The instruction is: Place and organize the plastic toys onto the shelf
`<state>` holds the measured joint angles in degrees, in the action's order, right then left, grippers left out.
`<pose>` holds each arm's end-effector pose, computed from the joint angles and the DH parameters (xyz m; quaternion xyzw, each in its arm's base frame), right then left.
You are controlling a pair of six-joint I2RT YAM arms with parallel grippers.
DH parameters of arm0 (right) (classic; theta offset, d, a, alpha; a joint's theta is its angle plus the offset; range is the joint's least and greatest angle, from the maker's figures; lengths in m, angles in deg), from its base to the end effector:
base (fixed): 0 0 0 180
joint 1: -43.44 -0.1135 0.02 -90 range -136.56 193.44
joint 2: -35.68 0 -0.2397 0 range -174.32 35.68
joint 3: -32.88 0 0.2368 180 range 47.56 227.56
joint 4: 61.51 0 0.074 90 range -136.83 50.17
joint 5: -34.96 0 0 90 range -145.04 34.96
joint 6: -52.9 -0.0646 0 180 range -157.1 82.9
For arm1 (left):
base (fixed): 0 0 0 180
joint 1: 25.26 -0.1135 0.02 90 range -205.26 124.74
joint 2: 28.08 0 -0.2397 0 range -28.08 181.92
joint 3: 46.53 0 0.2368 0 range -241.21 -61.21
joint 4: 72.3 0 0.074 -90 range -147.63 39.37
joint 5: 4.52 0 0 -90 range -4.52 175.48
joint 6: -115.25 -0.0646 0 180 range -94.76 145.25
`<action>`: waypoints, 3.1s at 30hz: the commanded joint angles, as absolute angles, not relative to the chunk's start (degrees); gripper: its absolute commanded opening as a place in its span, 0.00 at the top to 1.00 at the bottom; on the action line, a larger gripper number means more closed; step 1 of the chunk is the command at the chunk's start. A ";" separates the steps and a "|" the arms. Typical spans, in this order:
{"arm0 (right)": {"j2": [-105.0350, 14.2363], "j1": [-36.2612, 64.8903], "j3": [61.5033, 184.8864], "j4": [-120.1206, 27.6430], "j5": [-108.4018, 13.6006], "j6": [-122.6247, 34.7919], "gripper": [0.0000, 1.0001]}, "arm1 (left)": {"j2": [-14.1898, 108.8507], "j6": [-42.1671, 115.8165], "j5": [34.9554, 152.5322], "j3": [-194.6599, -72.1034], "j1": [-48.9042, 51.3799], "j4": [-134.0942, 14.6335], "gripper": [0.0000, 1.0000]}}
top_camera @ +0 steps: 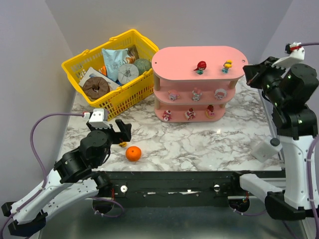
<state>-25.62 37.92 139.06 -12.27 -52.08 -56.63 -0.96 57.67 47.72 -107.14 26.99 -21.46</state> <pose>0.2095 0.0236 0.4803 0.0720 0.7299 0.1658 0.6592 0.1069 -0.0734 0.3161 -0.0576 0.7839 -0.1848 0.5899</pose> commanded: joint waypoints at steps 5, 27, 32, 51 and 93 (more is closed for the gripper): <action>-16.73 37.99 128.18 -14.91 -30.10 -53.71 0.67 | 2.42 59.96 45.67 -107.35 26.68 -19.22 0.01; -7.04 24.11 103.20 -25.66 -29.91 -53.89 0.23 | 5.68 87.20 31.70 -92.16 26.68 -15.61 0.04; -5.19 24.11 101.97 -24.60 -29.64 -53.89 0.21 | 8.30 93.26 30.73 -88.82 26.60 -17.37 0.08; -2.82 24.10 98.98 -24.33 -30.96 -55.65 0.20 | 15.08 88.71 36.87 -80.20 17.02 -35.91 0.28; -0.88 24.11 99.33 -23.19 -37.28 -56.52 0.20 | 24.31 77.37 49.62 -94.22 11.74 -35.32 0.88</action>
<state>-1.38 24.37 99.55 -23.96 -34.09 -56.57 24.89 83.37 48.73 -85.42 12.10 -38.34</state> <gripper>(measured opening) 0.794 0.496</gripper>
